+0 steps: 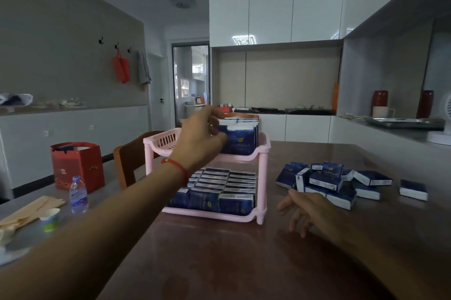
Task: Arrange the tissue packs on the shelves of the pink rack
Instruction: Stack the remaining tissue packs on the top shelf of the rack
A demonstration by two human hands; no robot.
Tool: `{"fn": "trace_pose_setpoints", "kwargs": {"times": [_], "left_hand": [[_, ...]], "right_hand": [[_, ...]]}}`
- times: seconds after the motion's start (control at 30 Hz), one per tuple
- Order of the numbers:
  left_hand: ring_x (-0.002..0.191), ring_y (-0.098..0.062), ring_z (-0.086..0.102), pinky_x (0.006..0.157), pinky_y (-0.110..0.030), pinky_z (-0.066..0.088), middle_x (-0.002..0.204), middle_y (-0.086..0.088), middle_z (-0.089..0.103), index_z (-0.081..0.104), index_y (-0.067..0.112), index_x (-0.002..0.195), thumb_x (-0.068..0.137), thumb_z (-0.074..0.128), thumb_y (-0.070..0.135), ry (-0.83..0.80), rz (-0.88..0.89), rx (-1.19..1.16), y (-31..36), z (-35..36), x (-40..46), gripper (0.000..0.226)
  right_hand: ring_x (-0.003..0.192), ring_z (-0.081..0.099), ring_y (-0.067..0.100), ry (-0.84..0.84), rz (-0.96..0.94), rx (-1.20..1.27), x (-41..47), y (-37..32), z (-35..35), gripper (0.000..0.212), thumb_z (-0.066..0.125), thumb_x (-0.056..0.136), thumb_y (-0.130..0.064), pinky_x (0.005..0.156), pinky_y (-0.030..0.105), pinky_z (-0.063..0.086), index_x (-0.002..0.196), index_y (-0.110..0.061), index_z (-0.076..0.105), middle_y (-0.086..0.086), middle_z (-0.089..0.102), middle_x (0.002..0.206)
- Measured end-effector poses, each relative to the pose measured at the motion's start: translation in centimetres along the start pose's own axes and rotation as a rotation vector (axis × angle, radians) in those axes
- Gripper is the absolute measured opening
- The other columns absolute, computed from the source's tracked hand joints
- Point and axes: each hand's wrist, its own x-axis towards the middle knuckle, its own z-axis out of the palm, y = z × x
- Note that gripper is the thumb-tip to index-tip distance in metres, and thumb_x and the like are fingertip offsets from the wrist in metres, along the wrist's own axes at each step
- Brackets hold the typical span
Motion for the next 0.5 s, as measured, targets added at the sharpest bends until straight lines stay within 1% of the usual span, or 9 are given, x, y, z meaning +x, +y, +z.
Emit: {"fn": "trace_pose_setpoints", "kwargs": {"times": [0.1,0.17,0.2,0.27,0.3,0.33,0.37,0.4,0.5], "left_hand": [[0.097,-0.012,0.063,0.055,-0.009,0.052,0.110,0.002,0.061,0.053,0.020,0.125,0.089,0.065,0.004,-0.044,-0.038,-0.116,0.0,0.9,-0.8,0.041],[0.101,-0.014,0.063,0.063,-0.015,0.056,0.115,0.000,0.060,0.051,0.018,0.127,0.088,0.064,0.004,0.005,-0.046,-0.145,0.0,1.2,-1.4,0.044],[0.100,-0.014,0.062,0.069,-0.020,0.057,0.116,-0.001,0.059,0.051,0.016,0.126,0.087,0.064,0.003,0.073,-0.007,-0.115,-0.1,1.3,-1.9,0.043],[0.092,-0.015,0.058,0.076,-0.026,0.055,0.112,-0.005,0.057,0.053,0.011,0.116,0.081,0.062,-0.001,0.242,0.185,-0.018,0.1,1.6,-3.8,0.038],[0.089,-0.015,0.054,0.075,-0.025,0.051,0.108,-0.006,0.055,0.053,0.009,0.110,0.079,0.061,-0.002,0.281,0.305,0.025,0.4,2.0,-5.2,0.035],[0.088,-0.014,0.051,0.073,-0.023,0.047,0.105,-0.006,0.053,0.054,0.009,0.106,0.077,0.059,-0.002,0.269,0.411,0.059,0.8,2.6,-6.7,0.032],[0.089,-0.014,0.049,0.073,-0.022,0.045,0.104,-0.005,0.053,0.054,0.009,0.104,0.075,0.057,0.001,0.211,0.498,0.084,1.2,3.3,-8.1,0.030],[0.090,-0.015,0.049,0.073,-0.025,0.045,0.104,-0.004,0.053,0.056,0.011,0.103,0.074,0.056,0.005,0.122,0.564,0.100,1.6,4.2,-9.4,0.029],[0.091,-0.016,0.052,0.074,-0.035,0.050,0.106,0.001,0.053,0.058,0.018,0.106,0.073,0.061,0.010,-0.184,0.640,0.141,2.4,7.7,-11.7,0.034]], "right_hand": [[0.074,0.072,0.028,0.034,0.018,-0.033,0.1,0.2,-0.3,0.047,0.040,0.102,-0.047,0.060,0.035,0.056,0.094,-0.016,0.076,0.001,0.075,0.090],[0.076,0.070,0.022,0.114,-0.010,-0.093,0.2,0.7,-0.8,0.038,0.044,0.103,-0.040,0.064,0.033,0.055,0.091,-0.021,0.075,-0.001,0.074,0.087],[0.077,0.069,0.017,0.188,-0.051,-0.189,0.4,1.2,-1.4,0.031,0.049,0.103,-0.035,0.068,0.030,0.054,0.089,-0.024,0.074,-0.004,0.073,0.085],[0.087,0.064,0.009,0.393,-0.094,-0.423,1.1,2.3,-3.1,0.013,0.059,0.098,-0.025,0.077,0.028,0.052,0.094,-0.027,0.072,-0.009,0.070,0.095],[0.093,0.063,0.011,0.502,-0.063,-0.522,1.4,3.0,-4.1,0.010,0.065,0.093,-0.021,0.083,0.031,0.052,0.101,-0.024,0.071,-0.005,0.068,0.103],[0.100,0.062,0.017,0.596,-0.005,-0.603,1.8,3.8,-5.1,0.020,0.070,0.088,-0.018,0.087,0.036,0.052,0.108,-0.019,0.071,0.001,0.066,0.110],[0.107,0.060,0.025,0.646,0.058,-0.673,2.0,4.6,-6.1,0.030,0.072,0.083,-0.016,0.091,0.039,0.051,0.113,-0.015,0.069,0.007,0.063,0.116],[0.113,0.057,0.030,0.639,0.123,-0.736,2.1,5.2,-6.8,0.037,0.072,0.081,-0.018,0.094,0.041,0.050,0.117,-0.011,0.066,0.011,0.060,0.121],[0.125,0.052,0.031,0.471,0.272,-0.804,1.7,6.4,-7.4,0.054,0.070,0.088,-0.030,0.101,0.039,0.047,0.136,-0.014,0.052,0.013,0.054,0.139]]}}
